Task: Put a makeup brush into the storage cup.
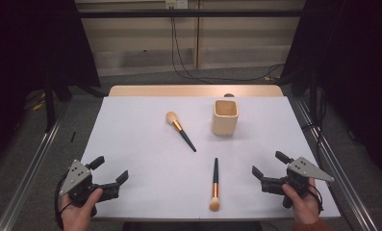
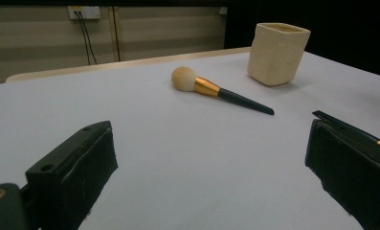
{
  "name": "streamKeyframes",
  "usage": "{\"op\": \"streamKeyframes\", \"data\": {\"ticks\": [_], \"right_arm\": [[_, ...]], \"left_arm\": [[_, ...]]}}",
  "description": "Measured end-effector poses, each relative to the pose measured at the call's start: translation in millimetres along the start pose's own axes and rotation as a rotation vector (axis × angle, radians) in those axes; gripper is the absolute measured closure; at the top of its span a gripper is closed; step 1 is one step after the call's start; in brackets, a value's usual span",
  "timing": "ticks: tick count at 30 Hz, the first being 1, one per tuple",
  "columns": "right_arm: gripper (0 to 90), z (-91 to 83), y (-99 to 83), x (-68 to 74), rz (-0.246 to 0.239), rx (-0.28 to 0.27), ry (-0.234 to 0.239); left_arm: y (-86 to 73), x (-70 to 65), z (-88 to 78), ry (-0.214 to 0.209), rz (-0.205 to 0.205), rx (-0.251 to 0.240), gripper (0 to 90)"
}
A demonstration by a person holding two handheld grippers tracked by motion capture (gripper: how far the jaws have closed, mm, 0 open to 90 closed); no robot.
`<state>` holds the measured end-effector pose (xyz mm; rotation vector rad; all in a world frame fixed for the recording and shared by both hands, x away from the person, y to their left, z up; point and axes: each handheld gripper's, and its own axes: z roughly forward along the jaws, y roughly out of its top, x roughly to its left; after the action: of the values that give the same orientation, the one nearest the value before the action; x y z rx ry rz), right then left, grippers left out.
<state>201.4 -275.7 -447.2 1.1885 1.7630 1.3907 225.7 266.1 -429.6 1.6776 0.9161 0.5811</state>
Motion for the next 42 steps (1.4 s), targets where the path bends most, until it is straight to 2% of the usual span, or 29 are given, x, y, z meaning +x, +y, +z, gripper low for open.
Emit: {"op": "streamKeyframes", "data": {"ticks": [3, 6, 14, 21, 22, 23, 24, 25, 30, 34, 35, 36, 37, 38, 39, 40, 42], "right_arm": [[0.4, 1.5, -0.6, 0.7, -0.004, 0.006, 0.008], [0.1, 3.1, -1.2, 1.0, 0.0, 0.014, 0.011], [0.3, 3.0, -1.3, 2.7, -0.002, 0.016, 0.013], [0.4, 1.1, -0.7, 4.4, -0.004, 0.011, 0.006], [0.3, 1.1, -0.5, 4.9, -0.006, 0.009, 0.007], [0.3, 1.1, -0.5, 4.9, -0.006, 0.009, 0.007], [0.3, 1.9, -0.4, 5.9, -0.01, 0.01, 0.009], [0.3, 1.9, -0.4, 5.9, -0.01, 0.01, 0.009], [0.3, 3.5, -0.8, 6.3, -0.022, 0.016, 0.011], [0.3, 3.3, -0.6, 6.0, -0.014, 0.013, 0.008], [0.3, 3.1, -0.5, 5.7, -0.013, 0.013, 0.009], [0.3, 3.0, -0.4, 5.5, -0.012, 0.013, 0.01], [0.3, 3.0, -0.4, 5.5, -0.012, 0.013, 0.01], [0.3, 2.4, -0.2, 5.0, -0.007, 0.01, 0.006], [0.3, 2.4, -0.2, 5.0, -0.007, 0.01, 0.006], [0.3, 2.3, -0.3, 4.6, -0.003, 0.01, 0.005], [0.3, 2.4, -0.4, 4.4, -0.002, 0.01, 0.005]], "left_arm": [[0.3, -0.4, -0.9, 0.01, -0.006, -0.002, 3.3], [1.0, -2.6, -1.2, 0.005, 0.01, 0.003, 3.3], [1.8, -4.9, 0.8, 0.001, 0.018, 0.018, 3.3], [3.4, -7.4, 6.5, -0.02, 0.011, 0.021, 3.4], [4.4, -10.4, 7.5, -0.034, 0.023, 0.027, 3.3], [4.4, -10.4, 7.5, -0.034, 0.023, 0.027, 3.3], [6.1, -13.0, 8.5, -0.031, 0.047, 0.035, 3.3], [6.1, -13.0, 8.5, -0.031, 0.047, 0.035, 3.3], [10.8, -15.8, 13.0, -0.041, 0.049, 0.03, 3.3], [15.4, -17.0, 18.8, -0.042, 0.039, 0.026, 3.3], [17.1, -17.3, 21.3, -0.048, 0.032, 0.025, 3.4], [19.2, -20.2, 24.5, -0.03, 0.008, -0.003, 3.5], [19.2, -20.2, 24.5, -0.03, 0.008, -0.003, 3.5], [20.9, -23.1, 26.3, -0.027, 0.033, -0.003, 3.4], [21.8, -24.5, 27.8, -0.036, 0.04, -0.004, 3.4], [23.8, -26.7, 31.4, -0.05, 0.036, -0.005, 3.3], [24.2, -27.2, 32.9, -0.052, 0.035, -0.01, 3.3]]}}
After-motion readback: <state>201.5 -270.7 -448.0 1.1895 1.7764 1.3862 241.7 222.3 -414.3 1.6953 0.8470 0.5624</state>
